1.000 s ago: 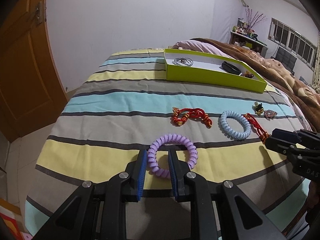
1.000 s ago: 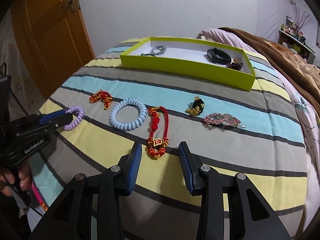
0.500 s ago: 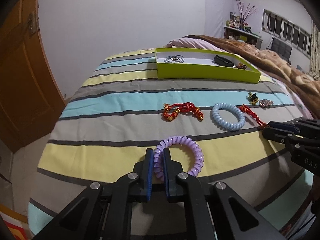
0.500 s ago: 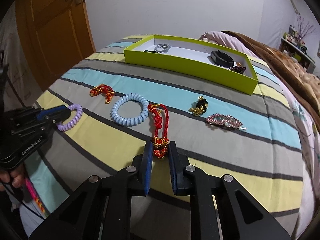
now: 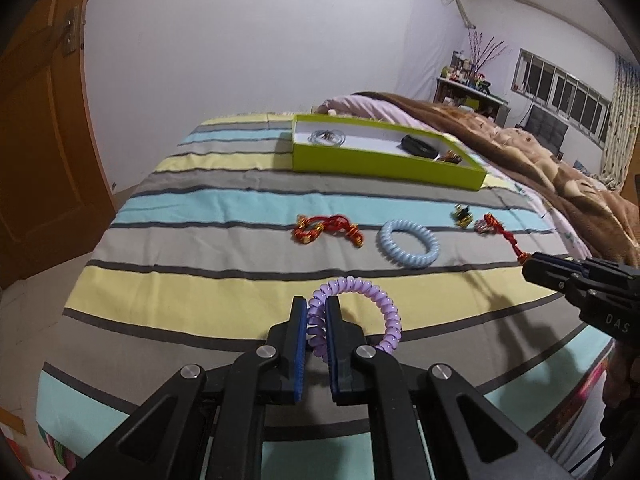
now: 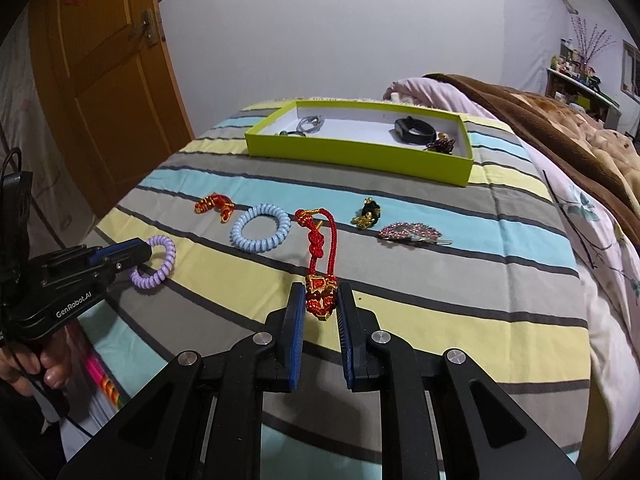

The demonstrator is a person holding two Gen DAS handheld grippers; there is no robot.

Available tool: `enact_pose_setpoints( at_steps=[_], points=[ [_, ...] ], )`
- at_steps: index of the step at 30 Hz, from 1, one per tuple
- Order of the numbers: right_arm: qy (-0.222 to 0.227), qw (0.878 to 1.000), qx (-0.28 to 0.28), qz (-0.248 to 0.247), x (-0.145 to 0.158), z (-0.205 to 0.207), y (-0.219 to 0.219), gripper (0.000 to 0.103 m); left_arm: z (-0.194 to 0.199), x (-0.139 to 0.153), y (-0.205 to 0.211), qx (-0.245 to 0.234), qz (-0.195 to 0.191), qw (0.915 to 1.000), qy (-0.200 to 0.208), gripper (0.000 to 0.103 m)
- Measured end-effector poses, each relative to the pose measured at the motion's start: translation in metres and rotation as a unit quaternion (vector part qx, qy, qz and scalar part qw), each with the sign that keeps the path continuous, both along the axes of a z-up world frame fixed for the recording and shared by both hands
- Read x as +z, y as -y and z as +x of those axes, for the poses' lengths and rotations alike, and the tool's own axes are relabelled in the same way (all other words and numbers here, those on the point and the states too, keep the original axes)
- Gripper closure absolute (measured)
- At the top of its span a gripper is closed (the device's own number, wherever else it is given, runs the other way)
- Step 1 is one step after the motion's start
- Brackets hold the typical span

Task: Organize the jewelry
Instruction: 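Grasp the purple coil hair tie with the left tool while the right tool approaches the red tassel, then carry the purple coil with the left tool while the right tool carries the red tassel to the box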

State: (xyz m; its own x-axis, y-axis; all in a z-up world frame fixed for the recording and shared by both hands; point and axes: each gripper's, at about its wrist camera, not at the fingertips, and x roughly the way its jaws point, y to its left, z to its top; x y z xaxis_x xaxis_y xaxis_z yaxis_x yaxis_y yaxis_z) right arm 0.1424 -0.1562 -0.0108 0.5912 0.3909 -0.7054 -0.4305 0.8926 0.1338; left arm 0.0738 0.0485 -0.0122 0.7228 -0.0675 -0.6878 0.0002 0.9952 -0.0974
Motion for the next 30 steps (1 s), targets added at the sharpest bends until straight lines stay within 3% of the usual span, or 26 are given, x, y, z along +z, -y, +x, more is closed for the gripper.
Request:
enact_pose_setpoints(
  at_steps=[13, 30],
  points=[
    [0.031, 0.999, -0.023, 0.023, 0.024, -0.007, 0.019, 0.087, -0.001, 0.034, 0.017, -0.016, -0.008, 0.9991, 0.038, 0.095],
    [0.048, 0.998, -0.033, 0.024, 0.038, 0.015, 0.026, 0.087, 0.031, 0.063, 0.039, -0.043, 0.01, 0.9969, 0.066, 0.095]
  ],
)
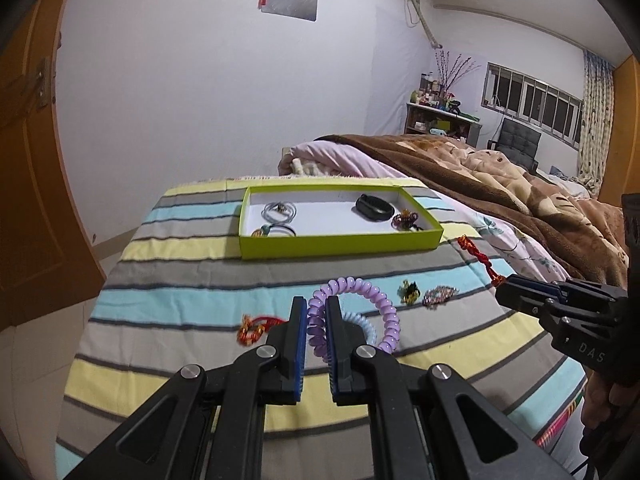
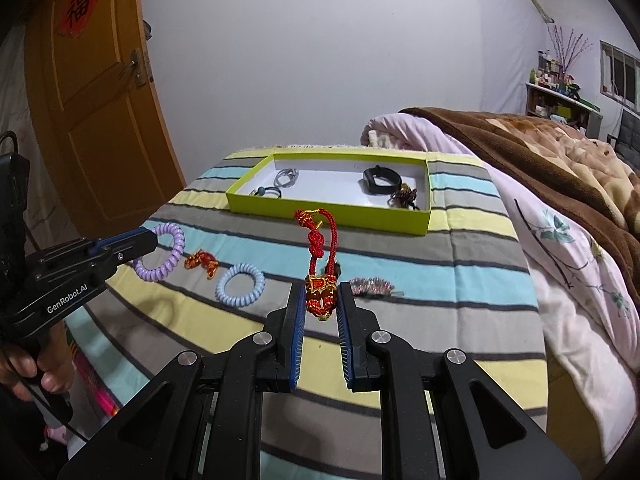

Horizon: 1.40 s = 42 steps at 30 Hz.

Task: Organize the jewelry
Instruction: 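Carry the purple coil with the left tool while the right tool carries the red tassel to the box, then lower both held items into the lime-green box and open both tools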

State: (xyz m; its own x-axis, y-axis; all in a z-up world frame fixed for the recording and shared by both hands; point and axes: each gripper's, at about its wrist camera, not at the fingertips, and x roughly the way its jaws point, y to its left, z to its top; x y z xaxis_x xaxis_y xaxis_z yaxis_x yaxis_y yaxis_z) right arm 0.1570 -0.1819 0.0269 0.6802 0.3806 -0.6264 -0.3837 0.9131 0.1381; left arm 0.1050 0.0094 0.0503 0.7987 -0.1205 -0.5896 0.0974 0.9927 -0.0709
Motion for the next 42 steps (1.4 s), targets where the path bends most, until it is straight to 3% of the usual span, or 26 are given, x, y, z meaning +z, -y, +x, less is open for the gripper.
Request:
enact_pose_setpoints(
  at_steps=[10, 24, 31, 42],
  points=[
    [0.017, 1.0, -0.002, -0.009, 0.009, 0.034, -0.003, 0.087, 0.04, 0.013, 0.003, -0.002, 0.002, 0.9999, 0.015, 0.095],
    [0.018, 0.999, -0.001, -0.032, 0.004, 0.111, -0.018, 0.087, 0.142, 0.009, -0.005, 0.008, 0.008, 0.9999, 0.004, 0.095],
    [-0.02, 0.999, -0.004, -0.036, -0.019, 0.157, -0.023, 0.087, 0.187, -0.009, -0.005, 0.013, 0.014, 0.9996, -0.021, 0.095],
    [-0.084, 0.996, -0.001, -0.034, -0.048, 0.19, -0.023, 0.087, 0.227, -0.047, 0.003, 0.003, 0.019, 0.9963, -0.084, 0.094]
  ],
)
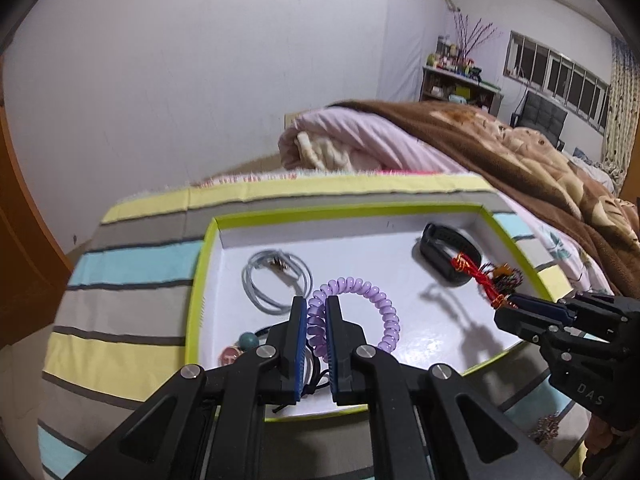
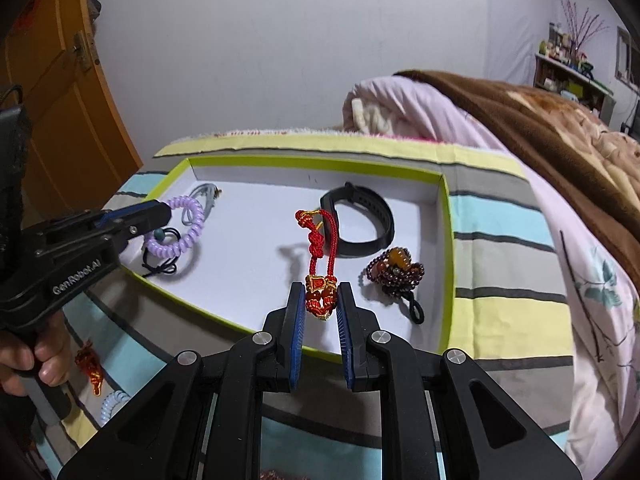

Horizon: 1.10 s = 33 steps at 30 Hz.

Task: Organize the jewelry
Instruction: 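Lower both held items into the lime-green box and open both tools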

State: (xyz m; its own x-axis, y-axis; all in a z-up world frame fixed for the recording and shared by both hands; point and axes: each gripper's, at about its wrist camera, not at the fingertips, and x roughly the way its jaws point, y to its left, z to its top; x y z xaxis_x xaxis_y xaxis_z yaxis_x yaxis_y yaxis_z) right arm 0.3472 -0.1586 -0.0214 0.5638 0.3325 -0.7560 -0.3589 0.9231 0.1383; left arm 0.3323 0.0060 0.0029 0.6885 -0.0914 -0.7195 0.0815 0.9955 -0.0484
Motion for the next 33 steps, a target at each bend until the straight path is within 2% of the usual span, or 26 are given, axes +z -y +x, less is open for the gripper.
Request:
enact_pose_setpoints(
  at_steps=[8, 14, 21, 26, 33],
  points=[
    [-0.015, 1.0, 0.001, -0.004, -0.005, 0.008, -0.001, 0.087, 0.011, -0.02, 0.0, 0.002, -0.004, 0.9994, -0.034, 0.094],
    [-0.015, 1.0, -0.006, -0.012, -0.006, 0.01, 0.0, 0.084, 0.01, -0.019, 0.0, -0.006, -0.01, 0.9993, -0.035, 0.094],
    [-0.01, 1.0, -0.01, -0.004, -0.001, 0.003, 0.004, 0.073, 0.0, -0.01, -0.003, -0.007, -0.022, 0.9995, -0.022, 0.094],
    [0.007, 1.0, -0.009, 0.005, 0.011, -0.015, 0.008, 0.073, -0.015, 0.001, -0.001, -0.009, -0.018, 0.9998, -0.006, 0.094],
    [0.047, 0.999, -0.012, 0.015, 0.033, -0.058, 0.017, 0.073, -0.062, 0.03, -0.003, -0.004, -0.028, 0.9989, 0.038, 0.094]
  ],
)
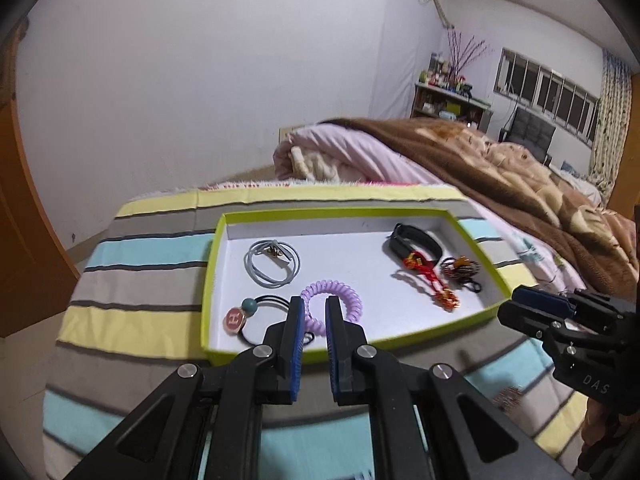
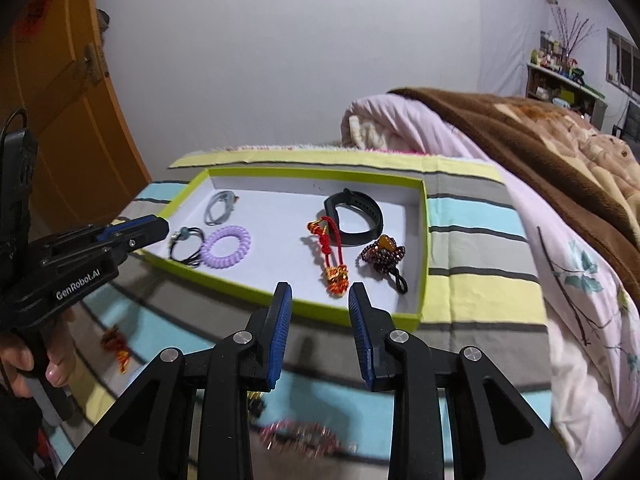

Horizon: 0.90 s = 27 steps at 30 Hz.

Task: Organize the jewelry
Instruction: 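Lower both held items into the lime-green box and open both tools, then withdraw both tools from the box toward the remaining jewelry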

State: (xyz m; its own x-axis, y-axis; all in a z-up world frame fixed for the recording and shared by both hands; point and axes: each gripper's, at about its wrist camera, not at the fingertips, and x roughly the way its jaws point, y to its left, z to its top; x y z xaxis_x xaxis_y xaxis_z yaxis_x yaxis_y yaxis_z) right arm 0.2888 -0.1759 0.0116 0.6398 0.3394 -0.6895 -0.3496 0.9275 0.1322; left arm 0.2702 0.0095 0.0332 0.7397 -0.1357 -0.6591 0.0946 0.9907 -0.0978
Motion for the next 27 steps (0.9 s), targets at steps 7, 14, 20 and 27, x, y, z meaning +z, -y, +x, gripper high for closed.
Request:
enact_pose_setpoints(
  at_steps=[7, 14, 20, 27],
  points=[
    [0.034, 0.999, -0.002, 0.019, 0.016, -0.054, 0.008, 0.073, -0.064, 0.017, 0.0, 0.006, 0.003, 0.9993, 0.037, 0.094],
    [0.057, 0.998, -0.001, 0.025, 0.025, -0.105, 0.013, 0.073, -0.122, 0.019, 0.0, 0.01, 0.004, 0.9985, 0.054, 0.094],
    [0.07, 0.997, -0.004, 0.033, 0.029, -0.137, 0.02, 0.073, -0.158, 0.017, -0.006, 0.017, 0.003, 0.998, 0.061, 0.094],
    [0.085, 0.996, -0.007, 0.029, 0.03, -0.166, 0.024, 0.073, -0.192, 0.018, -0.01, 0.031, 0.009, 0.9964, 0.078, 0.094]
  ],
)
